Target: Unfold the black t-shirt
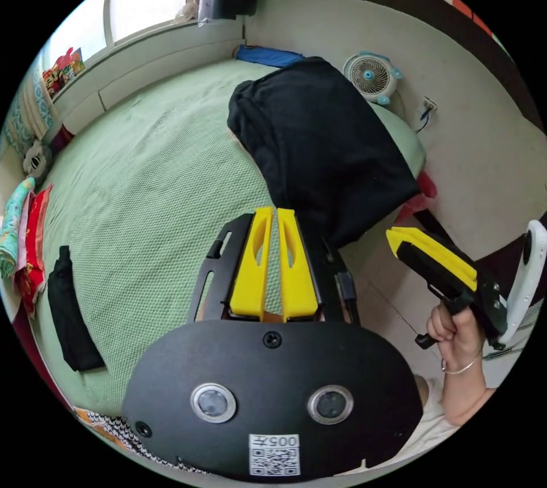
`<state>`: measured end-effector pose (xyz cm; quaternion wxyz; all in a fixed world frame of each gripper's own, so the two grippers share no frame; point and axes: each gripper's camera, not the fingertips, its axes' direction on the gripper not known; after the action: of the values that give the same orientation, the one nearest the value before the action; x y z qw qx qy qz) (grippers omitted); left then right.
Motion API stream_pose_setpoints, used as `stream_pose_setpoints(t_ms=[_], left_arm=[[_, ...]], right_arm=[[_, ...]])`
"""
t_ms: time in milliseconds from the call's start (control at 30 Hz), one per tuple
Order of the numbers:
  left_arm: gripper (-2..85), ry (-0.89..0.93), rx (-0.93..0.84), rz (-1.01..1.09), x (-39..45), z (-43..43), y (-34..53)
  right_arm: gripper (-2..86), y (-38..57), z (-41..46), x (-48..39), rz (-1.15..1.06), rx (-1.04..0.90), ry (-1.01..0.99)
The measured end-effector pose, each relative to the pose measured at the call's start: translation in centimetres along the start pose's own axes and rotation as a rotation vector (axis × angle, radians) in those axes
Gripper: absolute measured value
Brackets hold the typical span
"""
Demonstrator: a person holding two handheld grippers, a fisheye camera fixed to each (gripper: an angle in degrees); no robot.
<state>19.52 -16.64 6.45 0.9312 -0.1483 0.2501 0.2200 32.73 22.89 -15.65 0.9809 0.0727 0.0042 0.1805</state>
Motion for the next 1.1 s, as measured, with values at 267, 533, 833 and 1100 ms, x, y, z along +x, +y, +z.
stream_pose_setpoints(t_ms=[267,533,833,1100], left_arm=[[4.4,-0.080,-0.006,-0.104,-3.9,0.6,-0.7],[4.3,0.044,0.007,-0.160,-7.4,1.0,-1.6],[4.1,0.070,0.016,-0.131,-9.0,1.6,-2.9],[3.9,0.060,0.018,-0.161,-11.2,2.3,-3.7]], right_arm=[[15.5,-1.3,3.2,-7.6,-0.391,-0.064,0.003],[11.0,-4.7,7.8,-11.5,-0.418,-0.114,0.150],[-0.2,-9.4,3.8,-11.8,-0.330,0.033,0.149],[12.6,-12.0,7.3,-14.6,-0.380,-0.082,0.110]])
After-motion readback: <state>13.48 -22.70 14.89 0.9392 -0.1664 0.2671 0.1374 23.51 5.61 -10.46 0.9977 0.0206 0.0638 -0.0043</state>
